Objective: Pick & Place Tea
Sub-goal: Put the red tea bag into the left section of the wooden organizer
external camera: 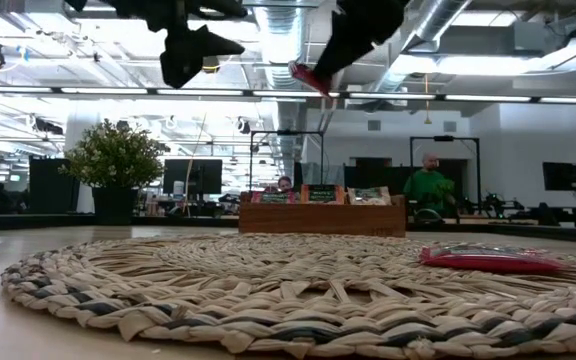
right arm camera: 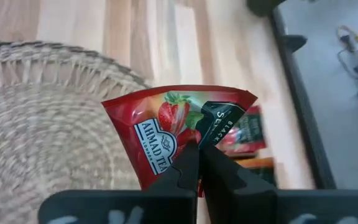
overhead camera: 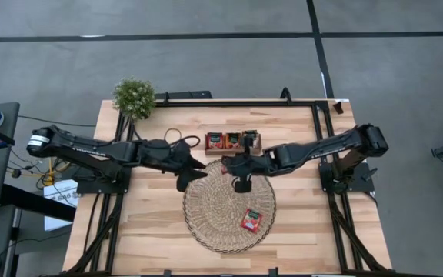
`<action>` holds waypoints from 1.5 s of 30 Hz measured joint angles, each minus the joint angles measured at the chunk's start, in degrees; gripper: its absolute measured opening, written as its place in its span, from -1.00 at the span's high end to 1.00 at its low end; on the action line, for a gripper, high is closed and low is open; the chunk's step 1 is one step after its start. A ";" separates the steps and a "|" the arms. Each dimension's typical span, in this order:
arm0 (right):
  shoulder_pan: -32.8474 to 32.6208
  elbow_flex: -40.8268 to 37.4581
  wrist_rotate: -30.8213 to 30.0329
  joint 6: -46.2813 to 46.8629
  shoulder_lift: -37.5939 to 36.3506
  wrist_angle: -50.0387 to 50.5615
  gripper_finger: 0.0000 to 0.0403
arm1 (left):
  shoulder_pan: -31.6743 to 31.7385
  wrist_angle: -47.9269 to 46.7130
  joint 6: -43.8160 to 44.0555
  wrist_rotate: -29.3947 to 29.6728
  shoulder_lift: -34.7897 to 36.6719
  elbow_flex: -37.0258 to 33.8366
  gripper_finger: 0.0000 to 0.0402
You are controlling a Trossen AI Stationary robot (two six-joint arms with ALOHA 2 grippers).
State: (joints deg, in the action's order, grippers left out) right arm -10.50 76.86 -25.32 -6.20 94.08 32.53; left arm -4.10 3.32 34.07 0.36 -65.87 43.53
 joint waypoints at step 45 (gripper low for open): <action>-1.36 1.95 -3.21 -10.78 0.00 -5.42 1.00 | 3.13 1.08 13.24 5.79 -11.12 11.88 0.06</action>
State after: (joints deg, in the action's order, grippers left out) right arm -11.86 78.81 -28.53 -16.97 94.08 27.12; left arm -0.97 4.40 47.31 6.15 -76.99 55.41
